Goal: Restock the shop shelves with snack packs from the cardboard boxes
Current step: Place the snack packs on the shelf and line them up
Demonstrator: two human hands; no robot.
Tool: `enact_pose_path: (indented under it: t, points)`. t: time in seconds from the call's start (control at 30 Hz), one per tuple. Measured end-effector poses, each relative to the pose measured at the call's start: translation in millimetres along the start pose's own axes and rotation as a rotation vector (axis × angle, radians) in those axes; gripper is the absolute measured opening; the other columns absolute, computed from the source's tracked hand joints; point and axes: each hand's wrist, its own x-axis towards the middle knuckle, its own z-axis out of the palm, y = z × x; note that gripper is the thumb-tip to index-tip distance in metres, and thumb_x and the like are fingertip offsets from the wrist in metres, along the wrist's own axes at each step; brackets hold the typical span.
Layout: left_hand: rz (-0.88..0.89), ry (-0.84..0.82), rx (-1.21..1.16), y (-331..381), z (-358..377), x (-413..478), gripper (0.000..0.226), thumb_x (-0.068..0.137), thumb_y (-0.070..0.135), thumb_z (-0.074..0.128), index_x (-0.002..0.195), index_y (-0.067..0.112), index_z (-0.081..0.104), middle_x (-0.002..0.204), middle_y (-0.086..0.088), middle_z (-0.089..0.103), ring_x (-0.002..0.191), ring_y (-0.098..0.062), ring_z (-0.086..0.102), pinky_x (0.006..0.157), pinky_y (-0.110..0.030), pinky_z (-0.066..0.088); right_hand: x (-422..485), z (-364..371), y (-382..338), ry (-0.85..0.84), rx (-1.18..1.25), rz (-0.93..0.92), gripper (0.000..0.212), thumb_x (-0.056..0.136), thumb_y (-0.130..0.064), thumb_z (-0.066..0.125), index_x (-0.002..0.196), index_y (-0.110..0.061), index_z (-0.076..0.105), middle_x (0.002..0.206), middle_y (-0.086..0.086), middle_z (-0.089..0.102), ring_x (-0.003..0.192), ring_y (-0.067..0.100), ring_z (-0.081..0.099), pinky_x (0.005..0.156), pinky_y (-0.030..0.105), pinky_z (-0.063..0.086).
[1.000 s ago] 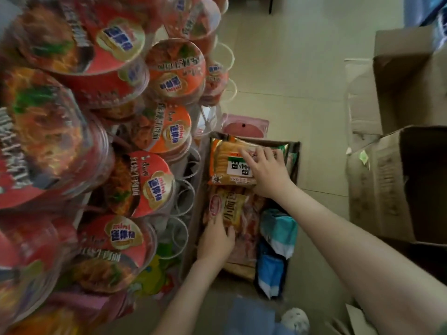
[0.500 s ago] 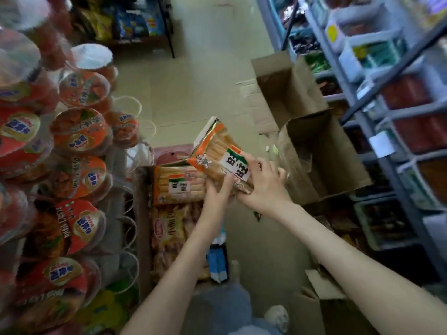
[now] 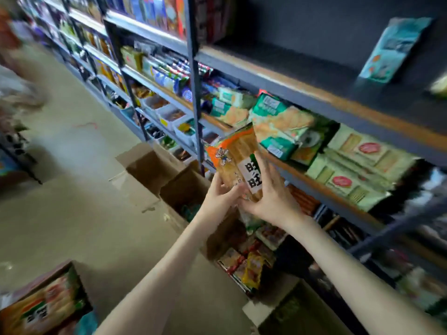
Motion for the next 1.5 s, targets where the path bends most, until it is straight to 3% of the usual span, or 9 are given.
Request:
enact_pose_path:
  t: [0.13,0.4,0.7,0.87,0.97,1.03,1.13,1.33,1.5]
  points:
    - [0.161,-0.230,0.081,40.5,80.8,31.5,0.026,0.093,0.005,0.059,0.116,0.014,0.050,0.084,0.008,0.073,0.076,-0.008,0.069,0.065,-0.019,0.051,-4.9,-84.6,41.7,0.281,0.070,0.005,0.107,0.072,-0.052,0.070,0.150,-0.039,-0.001,0.152,0.009,0.025,0.135,0.027,0.035,0.099,0.052,0.044]
    - [0.614,-0.429,0.402,99.1,192.9,107.3,0.045,0.091,0.040,0.048,0.133,0.027,0.037,0.114,0.008,0.061,0.097,0.004,0.061,0.080,-0.014,0.047,4.4,-206.1,105.6,0.827,-0.096,0.004,0.099,0.078,-0.029,0.077,0.151,-0.031,0.010,0.153,0.012,0.022,0.142,0.025,0.021,0.112,0.044,0.030]
    - [0.906,-0.437,1.134,134.0,257.8,252.8,0.031,0.096,0.021,0.056,0.117,-0.001,0.050,0.105,-0.007,0.051,0.100,-0.021,0.050,0.075,-0.025,0.030,82.2,-267.0,170.1,0.842,-0.607,-0.004,0.104,0.065,-0.021,0.082,0.146,-0.025,0.015,0.142,0.023,0.030,0.126,0.039,0.038,0.100,0.058,0.040]
    - [-0.138,-0.463,0.163,109.9,261.1,358.6,0.066,0.102,0.040,0.042,0.149,0.000,0.019,0.156,-0.022,0.022,0.141,-0.030,0.029,0.087,-0.031,0.044,107.5,-284.1,180.5,0.574,-0.762,-0.189,0.102,0.070,-0.028,0.077,0.145,-0.029,0.008,0.147,0.006,0.019,0.126,0.032,0.033,0.103,0.054,0.031]
    - [0.361,-0.640,0.955,107.6,253.1,390.1,0.098,0.063,0.056,0.084,0.138,0.017,0.037,0.142,-0.002,0.045,0.127,-0.013,0.042,0.094,-0.019,0.043,120.9,-298.3,192.4,0.548,-0.849,-0.175,0.092,0.071,-0.025,0.073,0.144,-0.026,0.016,0.148,0.009,0.018,0.129,0.033,0.030,0.107,0.054,0.027]
    - [0.493,-0.768,1.064,127.3,261.2,377.1,0.053,0.084,0.048,0.065,0.128,0.027,0.044,0.132,0.005,0.047,0.130,-0.018,0.043,0.104,-0.026,0.034,126.3,-308.5,206.9,0.572,-0.869,-0.031,0.096,0.069,-0.020,0.076,0.146,-0.025,0.018,0.150,0.012,0.021,0.131,0.035,0.029,0.108,0.054,0.025]
    - [0.836,-0.722,1.233,138.0,277.0,381.9,0.061,0.094,0.036,0.055,0.148,0.017,0.033,0.150,-0.009,0.035,0.138,-0.030,0.033,0.112,-0.037,0.030,132.6,-316.1,225.2,0.593,-0.859,0.163,0.105,0.066,-0.014,0.080,0.147,-0.028,0.014,0.150,0.017,0.024,0.132,0.039,0.033,0.106,0.056,0.028]
    - [0.926,-0.666,1.360,130.6,264.0,404.8,0.067,0.097,0.038,0.051,0.153,0.018,0.019,0.151,-0.009,0.032,0.138,-0.028,0.031,0.110,-0.041,0.029,154.1,-312.7,260.4,0.611,-0.876,0.316,0.099,0.070,-0.019,0.075,0.148,-0.025,0.015,0.150,0.017,0.028,0.127,0.043,0.041,0.103,0.055,0.034]
    - [0.972,-0.628,1.413,130.1,269.7,419.6,0.067,0.097,0.037,0.050,0.152,0.018,0.019,0.150,-0.007,0.031,0.138,-0.026,0.031,0.110,-0.040,0.027,174.9,-319.7,296.4,0.996,-0.306,0.740,0.094,0.080,-0.030,0.071,0.152,-0.019,0.011,0.150,0.020,0.021,0.133,0.039,0.030,0.105,0.047,0.033]
